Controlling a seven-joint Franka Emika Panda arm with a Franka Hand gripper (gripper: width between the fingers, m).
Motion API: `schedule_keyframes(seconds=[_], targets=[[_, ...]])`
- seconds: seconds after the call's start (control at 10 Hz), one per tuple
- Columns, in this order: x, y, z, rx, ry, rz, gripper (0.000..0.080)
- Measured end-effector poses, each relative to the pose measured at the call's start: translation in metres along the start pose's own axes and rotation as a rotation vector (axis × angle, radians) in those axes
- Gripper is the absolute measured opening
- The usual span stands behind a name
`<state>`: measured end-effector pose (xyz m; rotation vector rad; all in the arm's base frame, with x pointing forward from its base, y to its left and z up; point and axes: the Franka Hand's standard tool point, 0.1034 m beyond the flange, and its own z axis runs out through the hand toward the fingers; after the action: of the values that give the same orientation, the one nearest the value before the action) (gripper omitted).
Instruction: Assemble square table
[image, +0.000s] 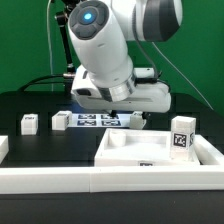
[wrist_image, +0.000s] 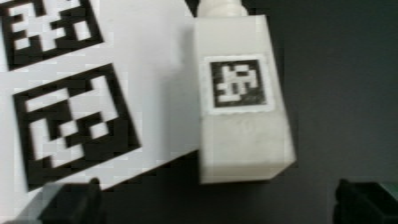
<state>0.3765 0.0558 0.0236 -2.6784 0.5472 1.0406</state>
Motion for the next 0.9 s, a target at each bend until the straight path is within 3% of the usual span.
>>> schedule_keyframes(seconds=[0.2,0.5,0.6,0.9], targets=[[-0.001,-0.008,0.005,-0.009,-0.001,-0.011,0.0649],[0.000,-0.005,0.006,-0.006,-0.008,-0.004,0.0649],[-0.006,-0.003,0.011,-0.004,-0.096,0.005,0.0649],[0.000,-0.003,0.014,-0.003,-0.228,0.018,0.0649]])
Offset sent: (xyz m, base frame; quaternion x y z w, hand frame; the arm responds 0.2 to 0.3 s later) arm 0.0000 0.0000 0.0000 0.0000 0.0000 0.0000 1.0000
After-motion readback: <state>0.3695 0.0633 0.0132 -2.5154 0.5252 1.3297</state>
